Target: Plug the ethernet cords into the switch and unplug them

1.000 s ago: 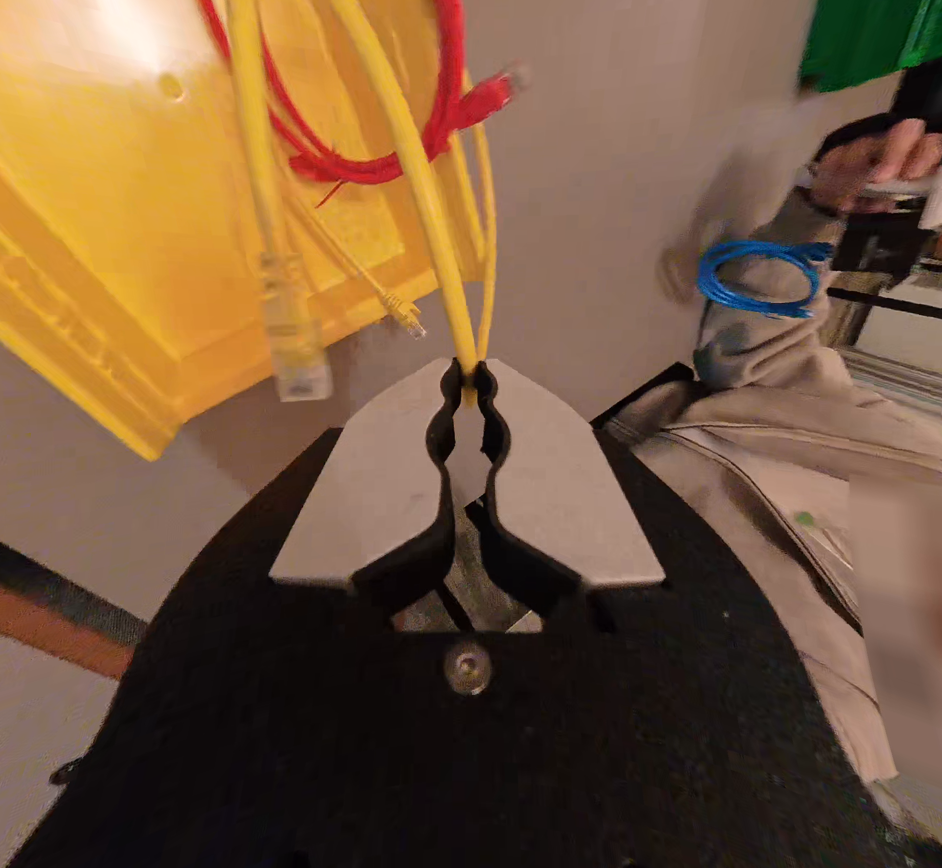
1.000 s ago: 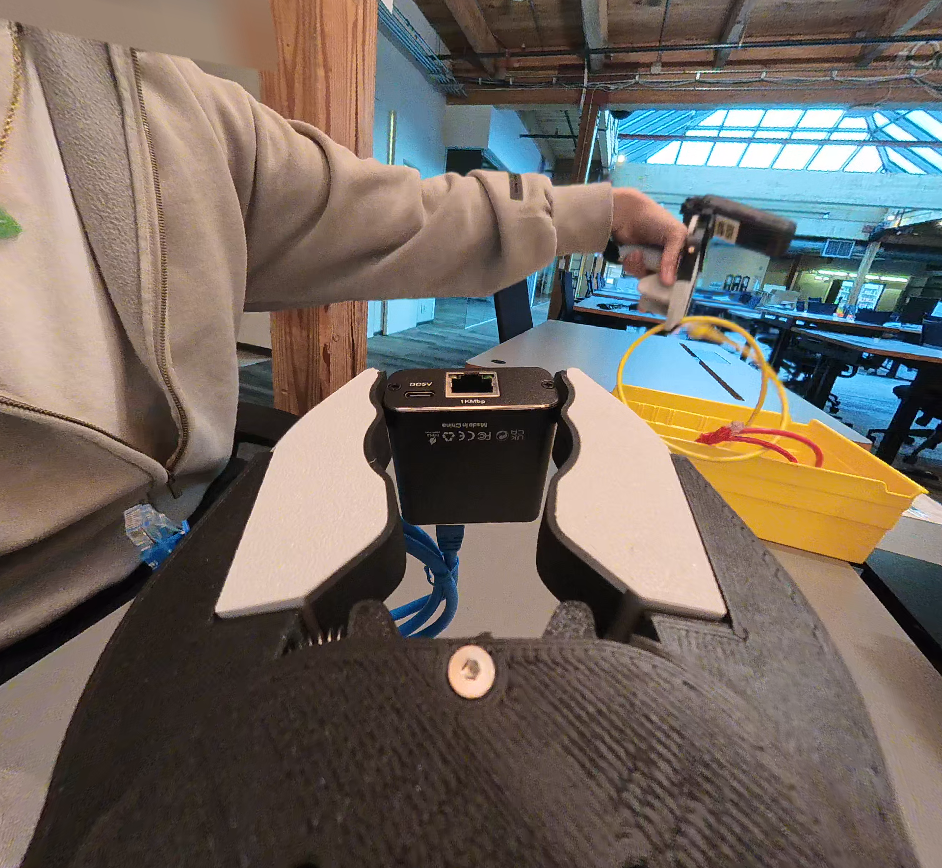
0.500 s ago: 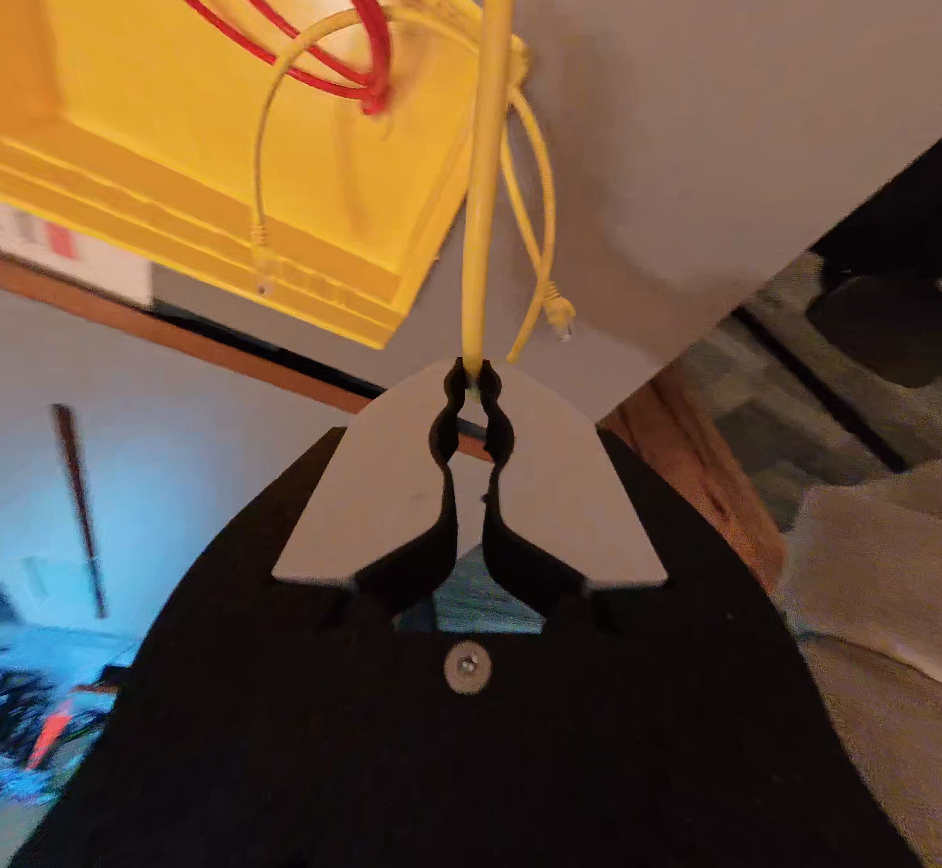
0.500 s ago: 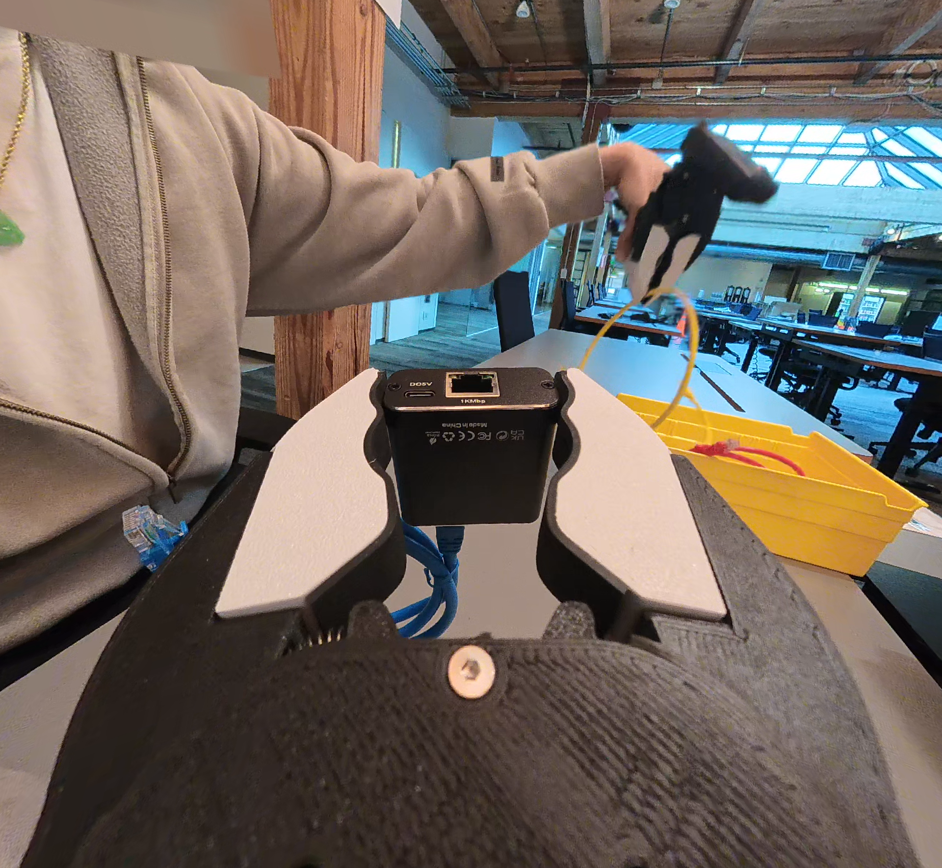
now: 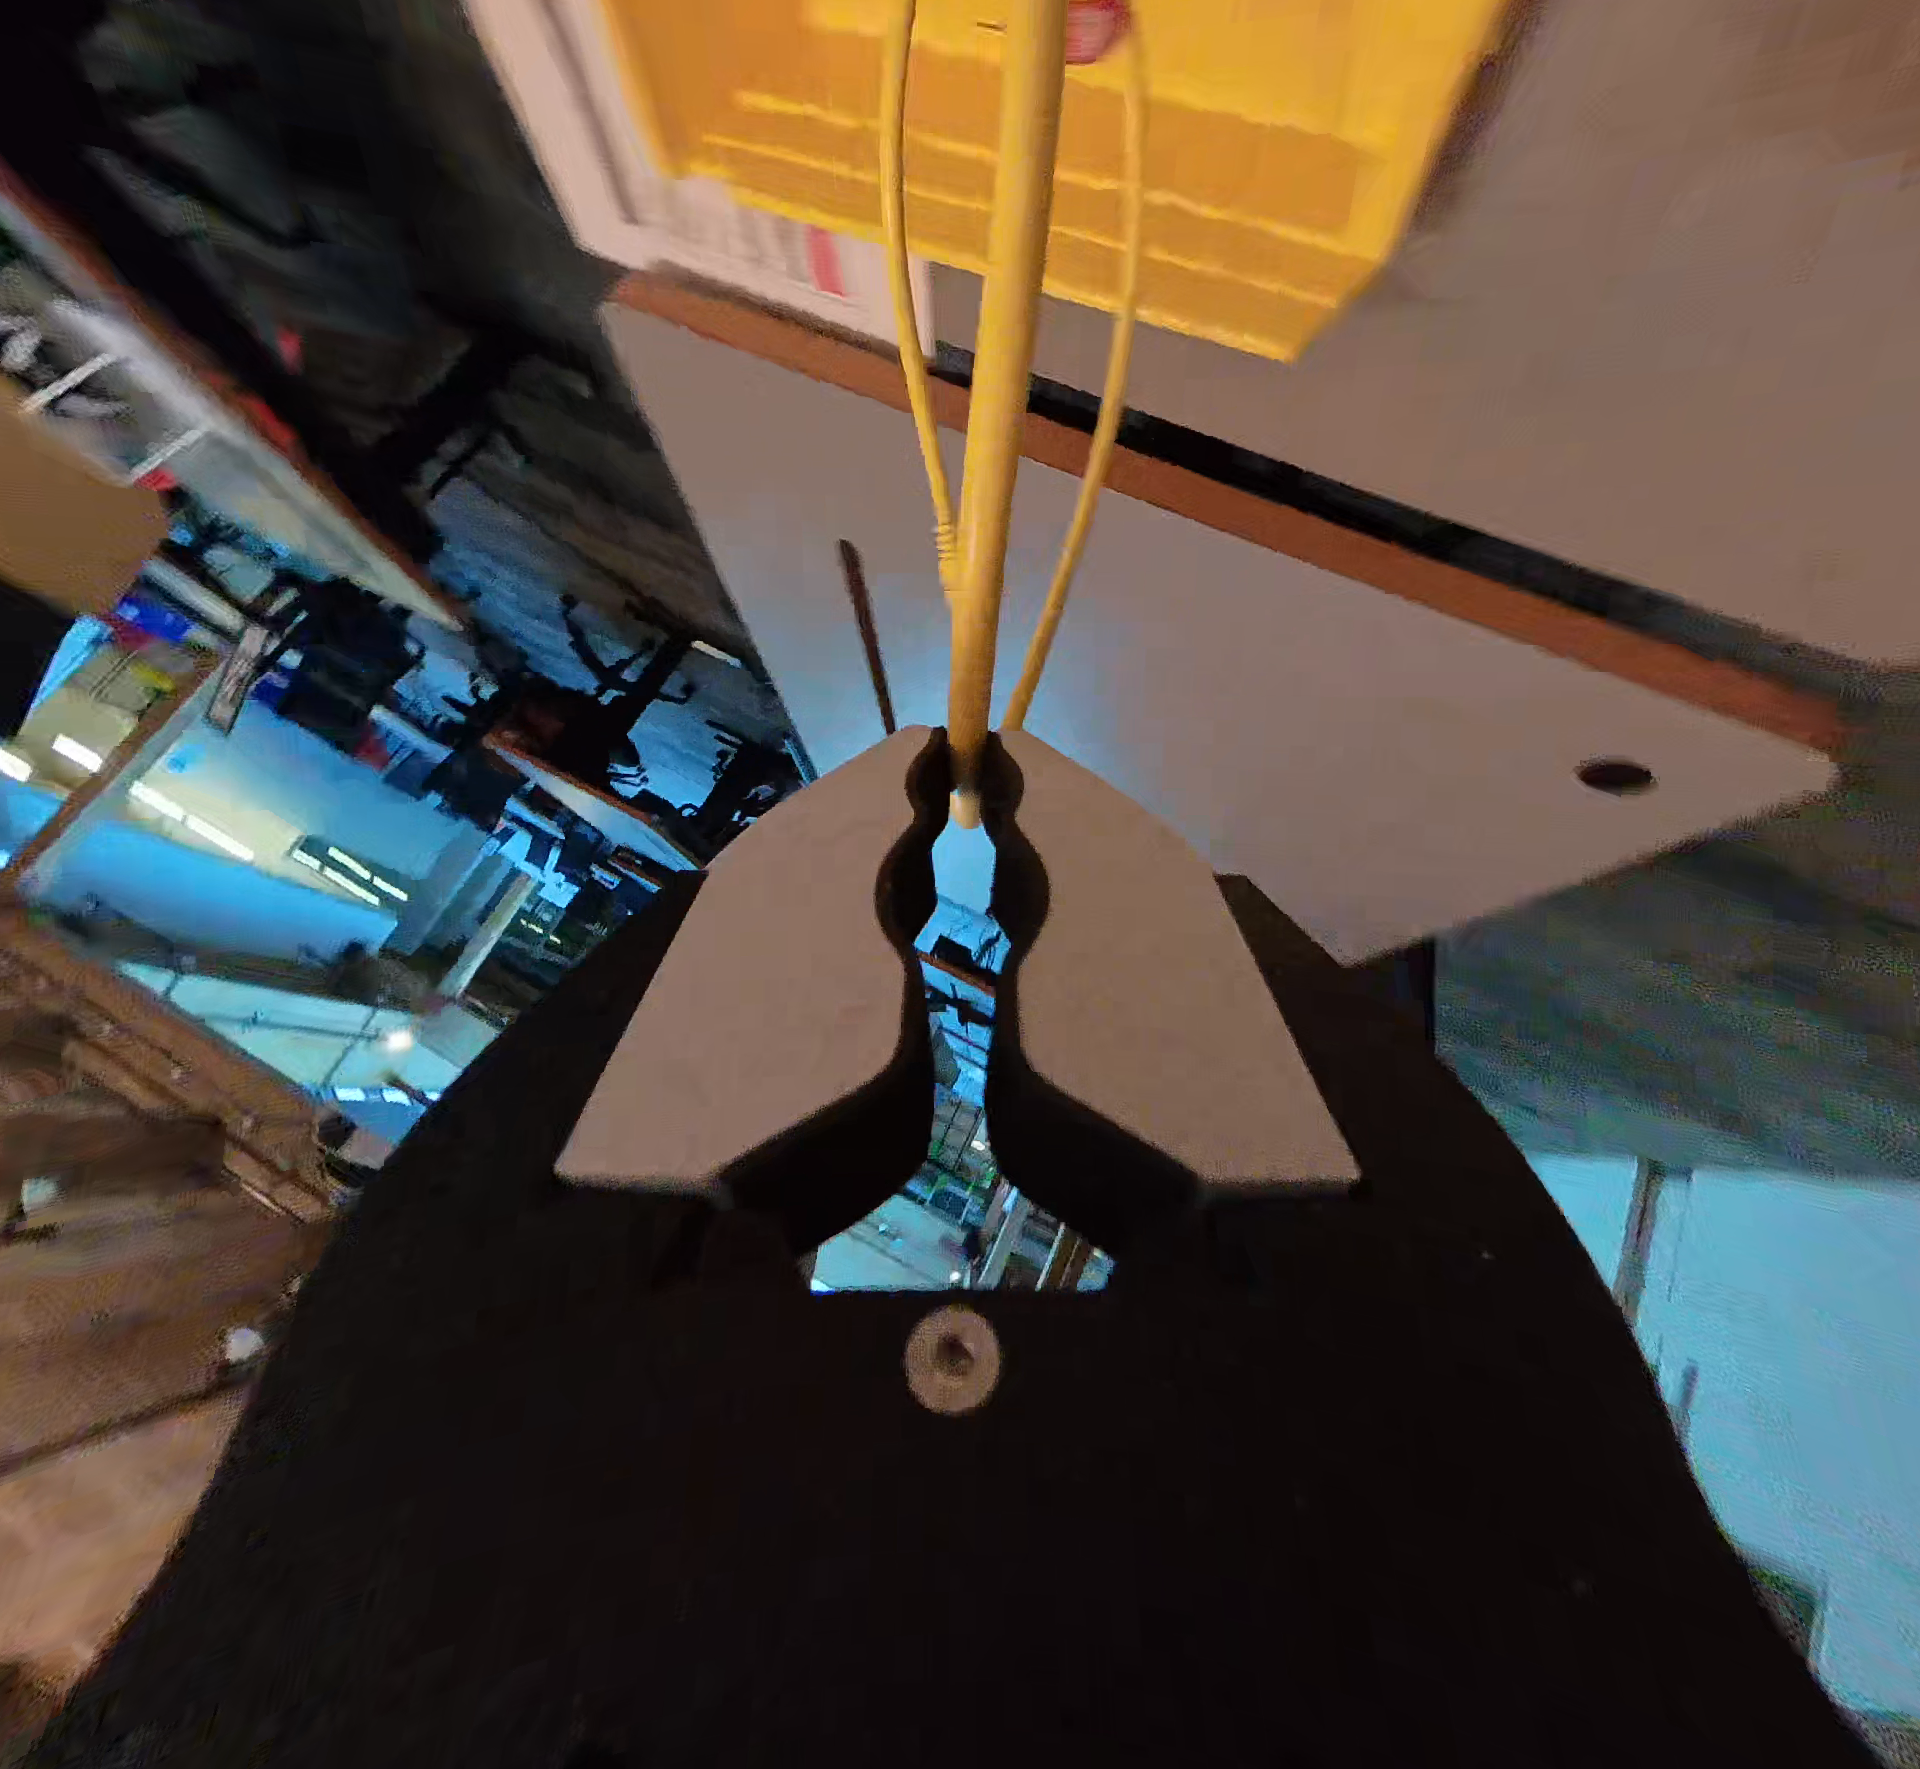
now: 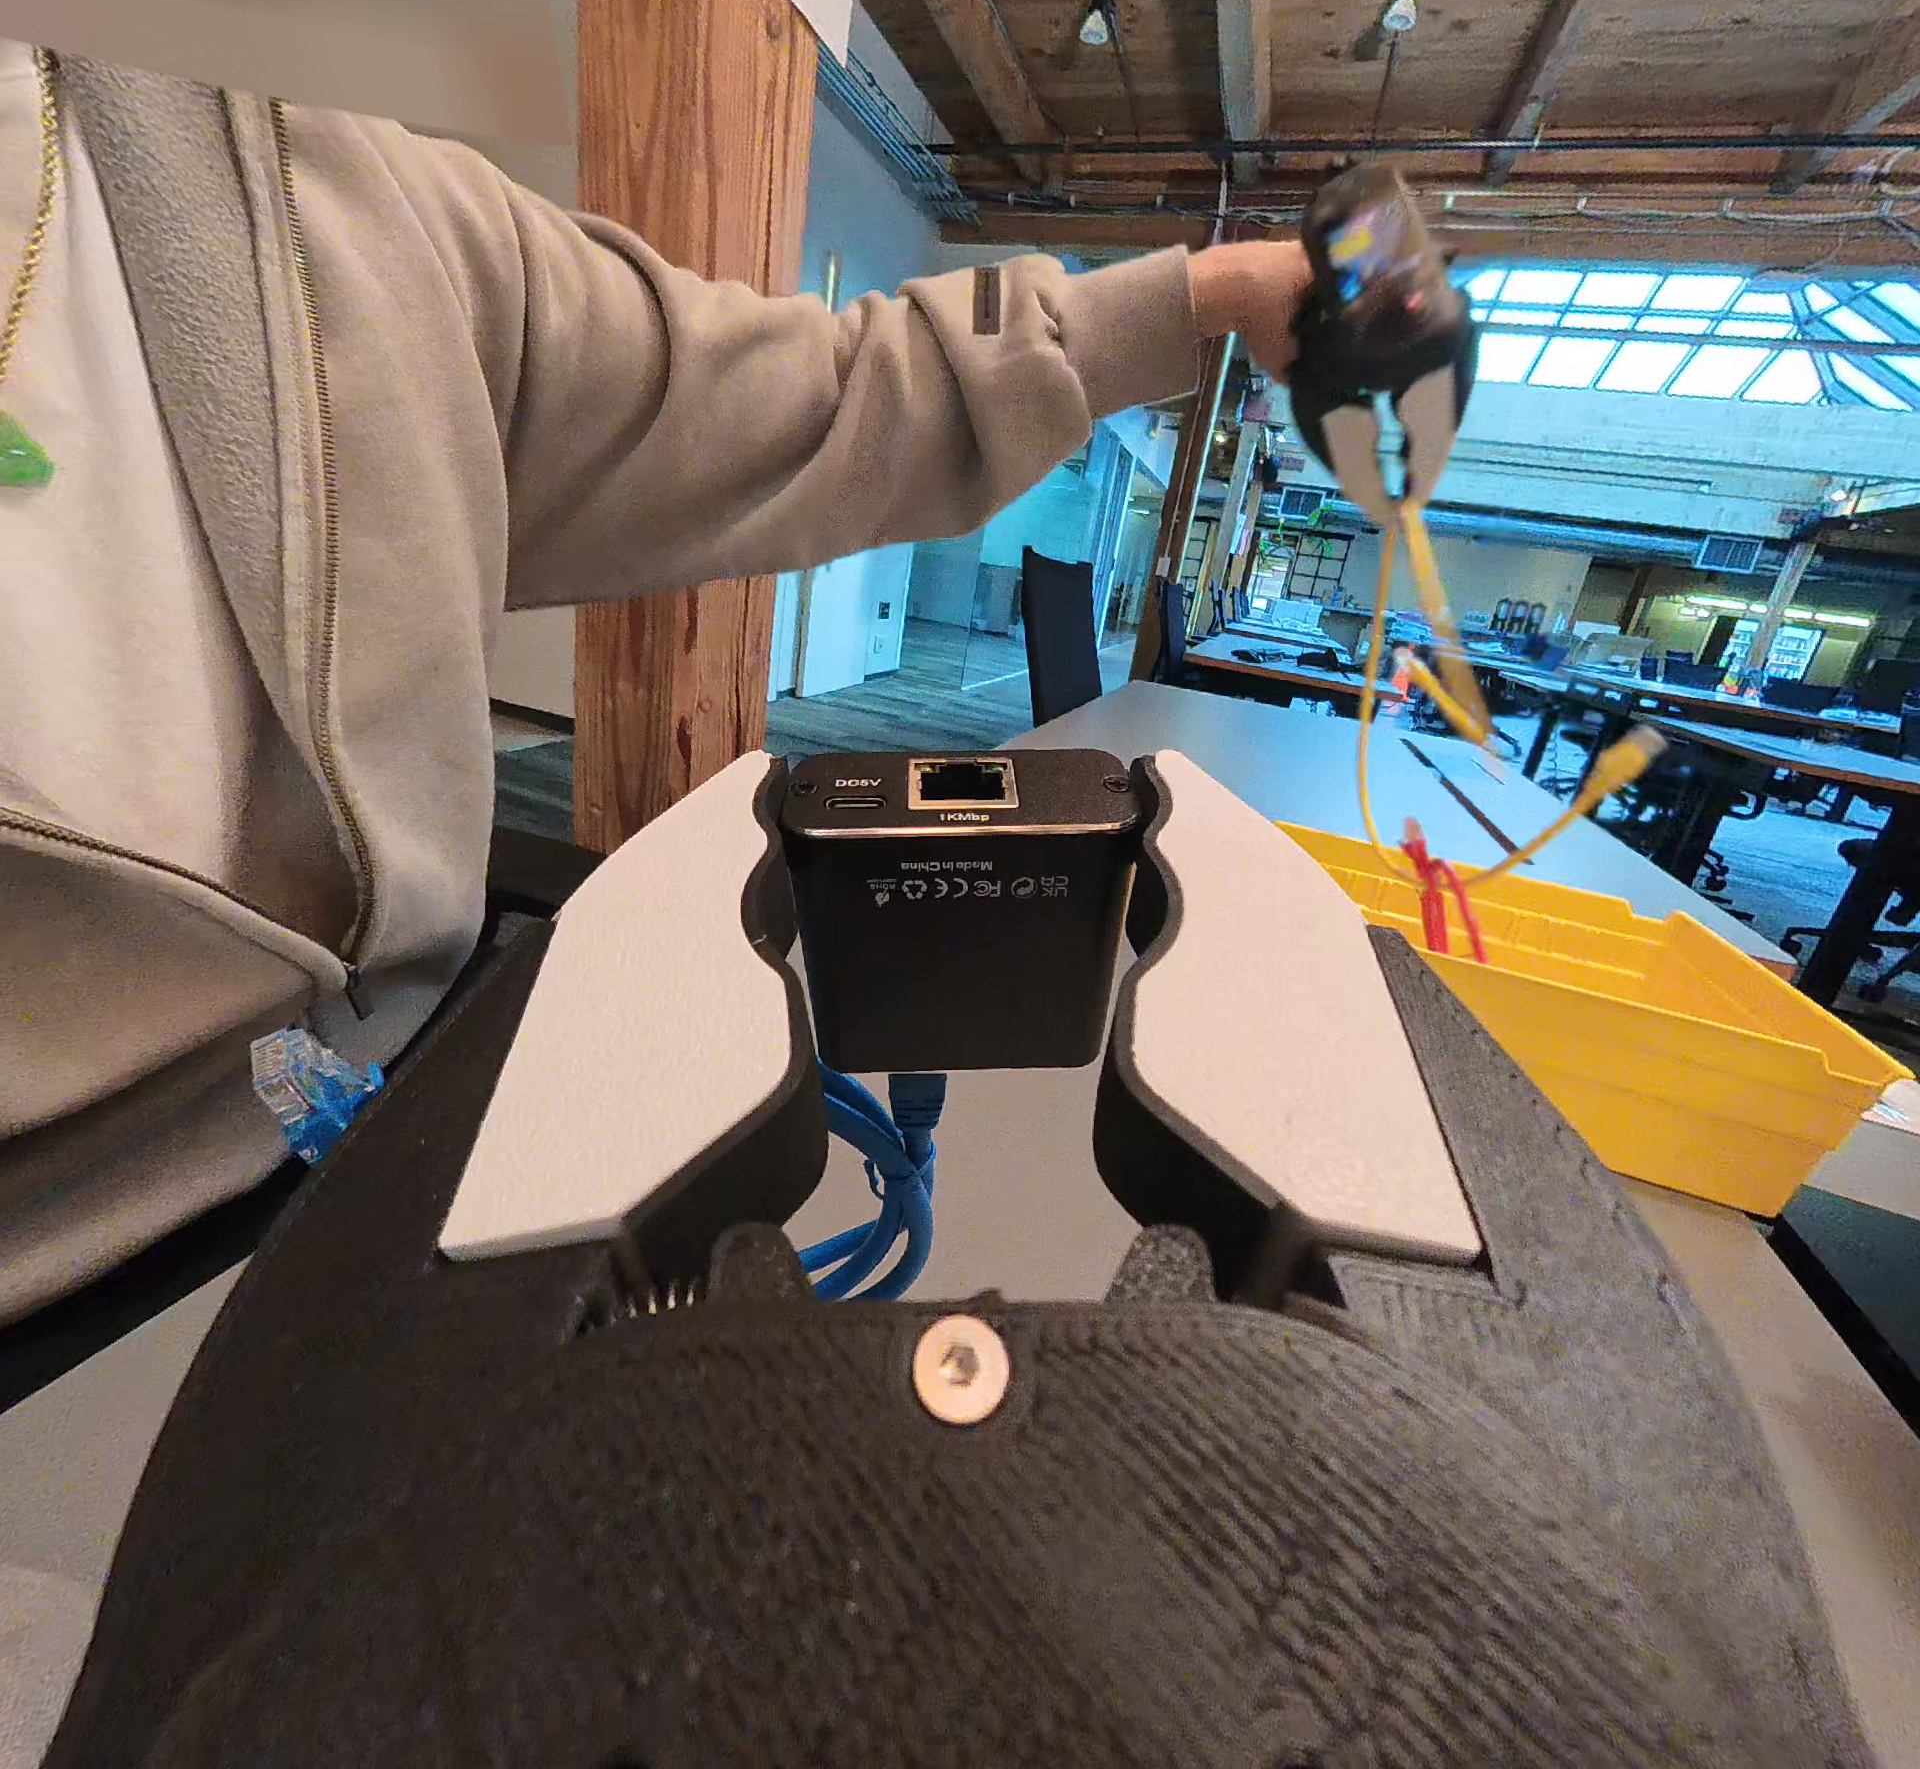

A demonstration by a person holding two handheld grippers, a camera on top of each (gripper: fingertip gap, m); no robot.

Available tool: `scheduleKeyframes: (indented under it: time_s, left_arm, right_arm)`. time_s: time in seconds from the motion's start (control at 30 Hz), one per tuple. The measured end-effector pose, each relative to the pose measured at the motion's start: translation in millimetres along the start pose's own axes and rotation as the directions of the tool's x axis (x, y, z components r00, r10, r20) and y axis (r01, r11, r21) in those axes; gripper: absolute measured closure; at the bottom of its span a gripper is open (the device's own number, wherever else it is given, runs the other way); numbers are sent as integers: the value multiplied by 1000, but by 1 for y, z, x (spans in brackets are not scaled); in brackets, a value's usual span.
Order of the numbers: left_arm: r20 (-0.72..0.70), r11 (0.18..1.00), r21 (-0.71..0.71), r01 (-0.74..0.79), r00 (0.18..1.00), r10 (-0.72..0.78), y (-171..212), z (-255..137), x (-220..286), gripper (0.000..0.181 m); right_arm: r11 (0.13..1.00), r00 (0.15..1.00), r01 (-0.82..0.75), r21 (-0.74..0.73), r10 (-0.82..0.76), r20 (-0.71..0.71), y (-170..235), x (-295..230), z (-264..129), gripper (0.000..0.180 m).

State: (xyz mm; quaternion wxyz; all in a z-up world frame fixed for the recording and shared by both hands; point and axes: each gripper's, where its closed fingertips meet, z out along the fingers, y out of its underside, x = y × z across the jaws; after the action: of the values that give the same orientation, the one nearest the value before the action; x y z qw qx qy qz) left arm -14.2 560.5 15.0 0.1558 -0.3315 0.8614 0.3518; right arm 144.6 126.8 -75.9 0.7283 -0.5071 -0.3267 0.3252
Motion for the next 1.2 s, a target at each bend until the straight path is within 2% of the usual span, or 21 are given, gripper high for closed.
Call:
scheduleKeyframes:
  time_s: [0.07, 0.13, 0.2, 0.27, 0.33, 0.43, 0.5, 0.57, 0.63, 0.67, 0.73, 0.83, 0.87, 0.93, 1.0, 1.07, 1.13, 1.2]
  left_arm:
    - [-229, 995, -41, -88, 970, 77, -5, 9, 47, 176]
    - [-522, 998, -65, -19, 852, -17, -11, 6, 99, 176]
    - [-750, 991, -106, 87, 647, -137, -20, -6, 139, 176]
    - [-892, 985, -106, 136, 424, -155, -29, -19, 167, 176]
    - [-961, 974, -39, 222, 259, -97, -43, -29, 176, 176]
    - [-998, 897, 70, 436, 31, 63, -70, -48, 171, 176]
    - [-984, 848, 98, 521, -76, 160, -84, -51, 171, 176]
    - [-962, 811, 132, 570, -123, 243, -97, -44, 176, 176]
    - [-936, 730, 209, 651, -83, 342, -111, -35, 174, 176]
    - [-921, 656, 264, 708, -18, 390, -117, -29, 167, 176]
    - [-894, 432, 366, 824, 183, 409, -122, -17, 134, 176]
    - [-829, 49, 521, 852, 491, 268, -93, -18, 63, 176]
    - [-801, -52, 558, 828, 553, 229, -76, -29, 44, 176]
    - [-740, -185, 640, 746, 663, 112, -44, -50, 12, 176]
    - [-674, -319, 702, 637, 739, -8, -12, -77, -17, 176]
    - [-624, -481, 714, 509, 775, -107, 22, -109, -41, 176]
    - [-609, -612, 701, 367, 754, -245, 54, -126, -62, 176]
    - [-626, -723, 658, 212, 687, -368, 89, -133, -74, 176]
  right_arm:
    - [1000, 1000, -3, 4, 3, 0, 0, 0, 0, 117]
    - [1000, 1000, -3, 10, 3, 5, -1, 0, 0, 116]
    - [1000, 1000, -2, 11, 2, 10, -1, -1, 2, 116]
    - [1000, 1000, 2, 5, -2, 13, -1, -2, 3, 117]
    - [1000, 1000, 6, 9, -6, 18, -3, -3, 3, 116]
    - [1000, 1000, 12, 13, -12, 18, -5, -4, 3, 116]
    - [1000, 1000, 13, 15, -14, 17, -6, -5, 2, 117]
    - [1000, 1000, 16, 17, -16, 16, -7, -5, 1, 116]
    - [1000, 1000, 16, 19, -16, 14, -7, -4, 0, 116]
    - [1000, 1000, 16, 20, -16, 14, -7, -5, 0, 116]
    - [1000, 1000, 16, 22, -16, 12, -8, -4, -1, 116]
    - [1000, 1000, 14, 21, -14, 7, -7, -3, -2, 116]
    - [1000, 1000, 12, 20, -12, 5, -6, -3, -3, 116]
    - [1000, 1000, 8, 20, -8, -1, -5, -1, -4, 116]
    - [1000, 1000, 3, 22, -3, -7, -4, 0, -6, 116]
    - [1000, 1000, -2, 25, 2, -8, -3, 1, -7, 116]
    - [1000, 1000, -6, 22, 6, -10, -2, 2, -8, 116]
    - [1000, 1000, -7, 16, 7, -10, 0, 2, -7, 116]
